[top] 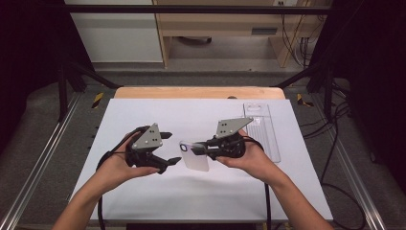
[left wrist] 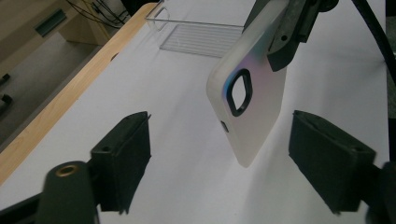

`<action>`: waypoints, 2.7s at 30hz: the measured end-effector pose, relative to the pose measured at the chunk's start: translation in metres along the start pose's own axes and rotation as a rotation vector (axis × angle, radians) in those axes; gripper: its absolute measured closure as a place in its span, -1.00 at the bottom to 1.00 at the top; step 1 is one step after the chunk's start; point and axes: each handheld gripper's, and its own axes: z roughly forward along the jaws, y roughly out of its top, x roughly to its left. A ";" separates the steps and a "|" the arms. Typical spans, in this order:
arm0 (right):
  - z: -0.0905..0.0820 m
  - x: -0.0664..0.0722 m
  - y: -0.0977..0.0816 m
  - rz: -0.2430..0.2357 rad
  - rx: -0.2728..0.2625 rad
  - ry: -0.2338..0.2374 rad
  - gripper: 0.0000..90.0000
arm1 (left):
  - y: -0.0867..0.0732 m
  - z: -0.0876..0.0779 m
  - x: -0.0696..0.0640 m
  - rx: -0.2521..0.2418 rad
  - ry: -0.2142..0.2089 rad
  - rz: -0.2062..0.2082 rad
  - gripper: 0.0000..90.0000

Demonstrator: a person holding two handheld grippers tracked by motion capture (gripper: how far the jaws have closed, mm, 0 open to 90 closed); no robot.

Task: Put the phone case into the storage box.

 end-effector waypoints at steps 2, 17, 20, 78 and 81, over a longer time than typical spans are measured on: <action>0.001 0.001 0.000 -0.003 0.006 0.003 0.79 | 0.002 0.000 0.000 0.006 -0.002 0.017 -0.35; 0.005 0.007 0.004 -0.022 0.016 0.039 0.79 | 0.003 0.005 0.000 0.018 -0.088 0.042 0.12; 0.007 0.007 0.004 -0.023 0.021 0.044 0.79 | 0.004 0.006 0.000 0.022 -0.101 0.052 0.18; 0.011 0.001 -0.003 -0.046 0.066 -0.132 -0.66 | -0.005 0.007 -0.001 0.039 -0.133 -0.004 0.78; 0.009 0.004 -0.004 -0.059 0.066 -0.175 -0.73 | -0.006 0.008 0.002 0.026 -0.113 -0.033 0.78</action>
